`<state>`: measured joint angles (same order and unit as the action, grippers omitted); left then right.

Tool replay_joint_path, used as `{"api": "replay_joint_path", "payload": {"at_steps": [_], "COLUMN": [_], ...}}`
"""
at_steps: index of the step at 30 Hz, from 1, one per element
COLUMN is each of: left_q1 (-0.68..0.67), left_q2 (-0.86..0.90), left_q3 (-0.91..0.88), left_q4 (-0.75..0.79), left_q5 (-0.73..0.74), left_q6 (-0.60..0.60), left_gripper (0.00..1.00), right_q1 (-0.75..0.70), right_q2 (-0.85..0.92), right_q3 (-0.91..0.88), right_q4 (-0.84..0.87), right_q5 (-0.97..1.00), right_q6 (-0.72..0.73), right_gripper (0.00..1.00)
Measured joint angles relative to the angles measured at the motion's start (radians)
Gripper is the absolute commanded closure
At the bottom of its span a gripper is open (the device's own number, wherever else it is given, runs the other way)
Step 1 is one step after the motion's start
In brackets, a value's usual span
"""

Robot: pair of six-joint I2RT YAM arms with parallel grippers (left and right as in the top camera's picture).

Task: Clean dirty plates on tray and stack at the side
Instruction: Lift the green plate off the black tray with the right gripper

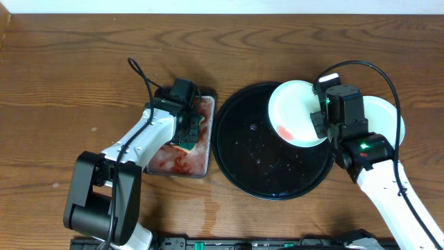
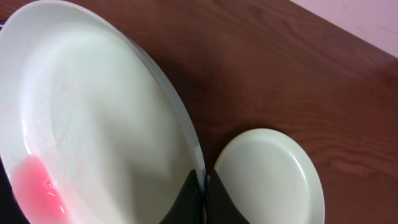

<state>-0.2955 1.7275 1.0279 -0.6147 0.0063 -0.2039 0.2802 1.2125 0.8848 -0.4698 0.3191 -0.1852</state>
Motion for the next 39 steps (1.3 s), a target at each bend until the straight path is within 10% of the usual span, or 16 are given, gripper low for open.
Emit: {"api": "replay_joint_path", "payload": {"at_steps": [5, 13, 20, 25, 30, 39], "left_q1": [0.0, -0.001, -0.002, -0.002, -0.002, -0.002], "left_q2": [0.0, -0.001, -0.005, -0.012, -0.066, -0.13], "left_q3": [-0.025, -0.043, -0.055, -0.055, -0.055, -0.054], "left_q4": [0.029, 0.048, 0.054, 0.05, 0.036, 0.014], "left_q5": [0.006, 0.039, 0.047, 0.047, 0.048, 0.047], "left_q6": [-0.01, -0.031, -0.031, -0.031, -0.032, -0.085], "left_gripper": [0.48, 0.91, 0.93, 0.92, 0.51, 0.45], "right_q1": [0.0, 0.0, 0.0, 0.0, 0.0, 0.042], "right_q2": [0.0, 0.0, 0.0, 0.0, 0.0, 0.0], "right_q3": [0.0, 0.0, 0.0, 0.0, 0.0, 0.0], "right_q4": [0.002, 0.002, 0.002, 0.002, 0.005, 0.069], "right_q5": [0.0, 0.003, 0.004, 0.004, 0.01, 0.079], "right_q6": [-0.009, -0.011, -0.011, -0.012, -0.042, -0.133], "right_gripper": [0.99, 0.99, 0.99, 0.99, 0.99, 0.99]}}
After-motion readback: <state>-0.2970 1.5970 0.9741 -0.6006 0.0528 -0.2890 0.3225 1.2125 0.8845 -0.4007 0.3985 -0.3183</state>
